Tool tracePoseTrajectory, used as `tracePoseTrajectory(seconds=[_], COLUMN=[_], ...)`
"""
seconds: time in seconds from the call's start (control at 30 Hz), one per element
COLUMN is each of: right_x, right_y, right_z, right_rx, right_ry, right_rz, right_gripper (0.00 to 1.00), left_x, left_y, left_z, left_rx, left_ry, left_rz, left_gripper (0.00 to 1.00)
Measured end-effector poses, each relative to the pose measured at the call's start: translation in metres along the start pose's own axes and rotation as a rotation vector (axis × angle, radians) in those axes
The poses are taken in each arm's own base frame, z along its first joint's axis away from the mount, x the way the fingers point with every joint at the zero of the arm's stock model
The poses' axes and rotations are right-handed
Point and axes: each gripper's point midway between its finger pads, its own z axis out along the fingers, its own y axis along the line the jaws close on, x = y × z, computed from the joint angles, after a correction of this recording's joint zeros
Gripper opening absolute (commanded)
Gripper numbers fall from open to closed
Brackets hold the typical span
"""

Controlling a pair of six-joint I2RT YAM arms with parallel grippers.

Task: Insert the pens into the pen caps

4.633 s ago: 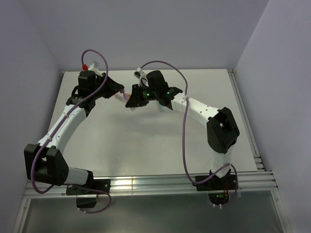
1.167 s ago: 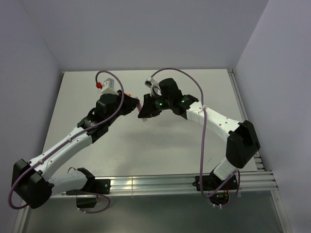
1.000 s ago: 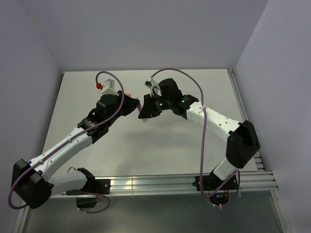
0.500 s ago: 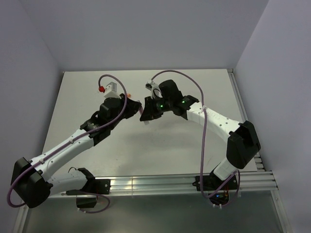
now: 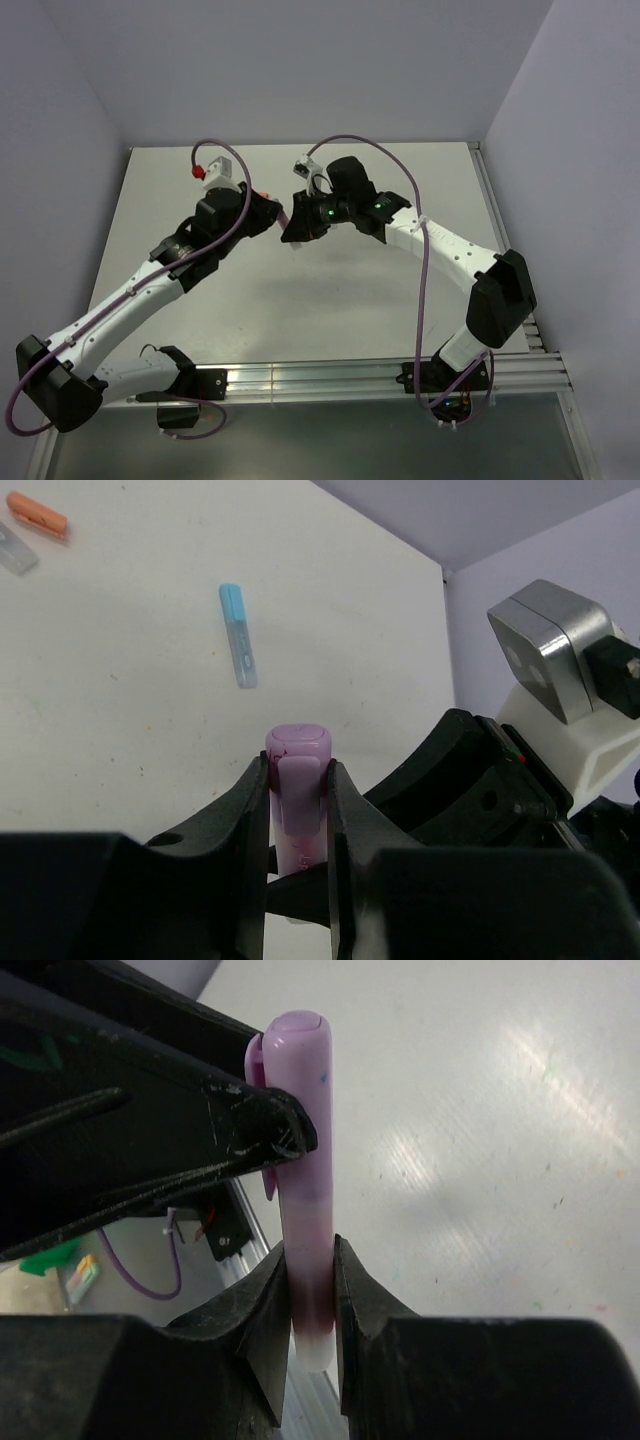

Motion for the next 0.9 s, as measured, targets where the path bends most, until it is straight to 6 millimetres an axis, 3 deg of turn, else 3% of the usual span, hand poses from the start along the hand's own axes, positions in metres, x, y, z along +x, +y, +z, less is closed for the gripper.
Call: tracePoseTrajectory(seconds=[0.2,0.37,0.57,0.73,0.9], right_x=[-0.044,-0.063,-0.075,-0.077,-0.079], right_y=[0.017,0.013,-0.015,-0.021,-0.032], right_z=[-0.001,-0.004,-0.009,-0.01,-0.01], right_rx=[-0.034,0.007,0.112,0.141,0.175], right_ry=[-0.137,-0.206,-0.251,-0.261,-0.266], right_rz=[-0.12,-0.15,-0.127,-0.127,-0.109], right_gripper=[0.0,0.0,0.0,0.0,0.0], left_x=[-0.052,-0.071,-0.093,-0.109,-0.104], left_y=[-0.014,-0.016,0.01,0.038,0.075], left_z=[-0.007,-0.007,-0.007,-0.008,-0.01], left_rx=[0.011,0.017,-0.059,-0.121,-0.189], left_ry=[-0.027,-0.027,-0.059,-0.088,-0.072], left_rz=[0.015,0.04,0.053,0.046,0.038], left_gripper=[0.32,0.38,0.45,0.44,0.44])
